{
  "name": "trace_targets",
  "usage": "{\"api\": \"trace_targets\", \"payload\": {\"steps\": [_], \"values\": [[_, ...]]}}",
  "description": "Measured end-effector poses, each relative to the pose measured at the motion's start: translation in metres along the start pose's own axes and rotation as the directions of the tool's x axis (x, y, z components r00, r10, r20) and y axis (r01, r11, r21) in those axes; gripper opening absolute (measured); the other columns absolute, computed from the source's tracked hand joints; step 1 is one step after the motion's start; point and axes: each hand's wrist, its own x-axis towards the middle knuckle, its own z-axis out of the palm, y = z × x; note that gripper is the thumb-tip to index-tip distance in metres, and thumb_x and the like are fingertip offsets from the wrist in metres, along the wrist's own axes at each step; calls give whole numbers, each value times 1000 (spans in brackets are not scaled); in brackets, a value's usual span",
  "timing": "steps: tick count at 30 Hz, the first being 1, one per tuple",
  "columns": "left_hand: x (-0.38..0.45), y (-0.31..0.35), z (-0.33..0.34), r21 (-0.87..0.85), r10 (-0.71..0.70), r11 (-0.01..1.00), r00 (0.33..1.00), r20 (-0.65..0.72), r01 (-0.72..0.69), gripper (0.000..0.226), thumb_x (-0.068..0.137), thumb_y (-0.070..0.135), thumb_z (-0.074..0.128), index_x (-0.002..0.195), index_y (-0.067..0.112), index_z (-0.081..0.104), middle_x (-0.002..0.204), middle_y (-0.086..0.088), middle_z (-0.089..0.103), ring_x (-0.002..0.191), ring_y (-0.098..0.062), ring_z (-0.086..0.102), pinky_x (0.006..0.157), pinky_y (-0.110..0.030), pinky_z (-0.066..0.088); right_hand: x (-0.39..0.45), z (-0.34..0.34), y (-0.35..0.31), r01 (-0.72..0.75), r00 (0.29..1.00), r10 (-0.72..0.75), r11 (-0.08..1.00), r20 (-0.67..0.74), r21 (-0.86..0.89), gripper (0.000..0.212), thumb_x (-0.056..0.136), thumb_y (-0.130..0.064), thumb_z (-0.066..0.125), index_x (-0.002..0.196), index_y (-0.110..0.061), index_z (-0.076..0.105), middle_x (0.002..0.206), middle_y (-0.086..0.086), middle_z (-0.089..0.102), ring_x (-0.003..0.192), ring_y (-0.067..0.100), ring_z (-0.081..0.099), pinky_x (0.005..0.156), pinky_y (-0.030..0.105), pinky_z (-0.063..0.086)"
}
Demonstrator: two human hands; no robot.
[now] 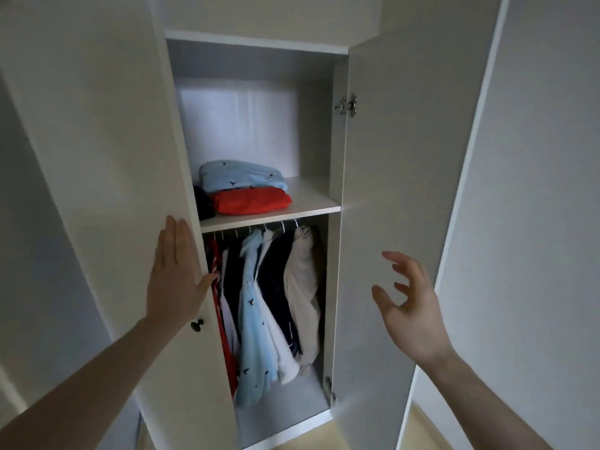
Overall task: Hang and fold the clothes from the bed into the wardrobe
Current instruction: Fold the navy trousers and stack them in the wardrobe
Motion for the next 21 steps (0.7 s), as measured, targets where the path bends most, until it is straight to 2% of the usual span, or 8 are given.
{"api": "trace_targets", "payload": {"steps": [4,7,8,13,15,17,19,21], "values": [[33,5,42,51,-49,998,997,52,46,126,80,35,84,163,12,-9,170,-15,-12,154,-45,10,121,-58,27,18,-25,13,26,987,-44,993,-153,-117,65,86,-2,70,141,-30,49,143,-14,43,137,5,42,116,36,38],[53,-3,68,97,-103,991,983,149,89,132,74,26,89,164,19,-7,171,-10,-12,153,-47,15,112,-64,35,35,-42,27,5,973,-55,977,-226,-213,72,87,-4,71,148,-27,42,155,-8,33,146,4,27,119,24,24],[57,-9,76,113,-133,987,972,193,113,131,75,28,88,164,21,-8,171,-7,-16,154,-45,11,112,-65,33,40,-47,33,-12,970,-45,973,-240,-233,75,87,-4,71,151,-27,38,158,-7,28,147,5,24,117,21,21],[74,-29,109,212,-286,952,888,361,221,123,86,44,76,157,25,-23,162,2,-39,156,-36,-13,121,-59,20,78,-68,75,-56,968,-18,957,-249,-286,91,89,-7,71,162,-20,17,166,-4,17,155,13,14,121,27,16],[81,-26,117,244,-302,944,873,382,220,125,87,43,75,154,26,-29,158,1,-45,156,-36,-15,121,-56,22,95,-69,87,-91,975,35,964,-220,-251,93,91,-8,69,162,-22,11,166,-8,16,154,11,15,123,29,18],[86,-22,120,276,-323,935,860,394,225,128,86,37,76,152,28,-33,156,1,-49,156,-37,-13,120,-55,27,109,-66,101,-109,978,71,976,-194,-189,93,92,-8,69,162,-24,10,164,-10,23,151,9,24,123,35,25],[93,-18,123,302,-346,925,844,409,232,129,86,31,75,150,32,-37,153,1,-52,156,-38,-12,119,-53,30,124,-62,113,-100,979,78,989,-187,-112,89,93,-6,66,161,-27,14,159,-11,32,144,6,35,120,37,33],[103,-15,125,338,-365,914,821,438,226,129,86,29,74,150,33,-38,153,0,-52,156,-38,-12,119,-52,32,142,-59,124,-83,977,73,996,-199,-43,75,95,-5,60,157,-26,22,152,-11,45,139,8,46,114,39,41]]}}
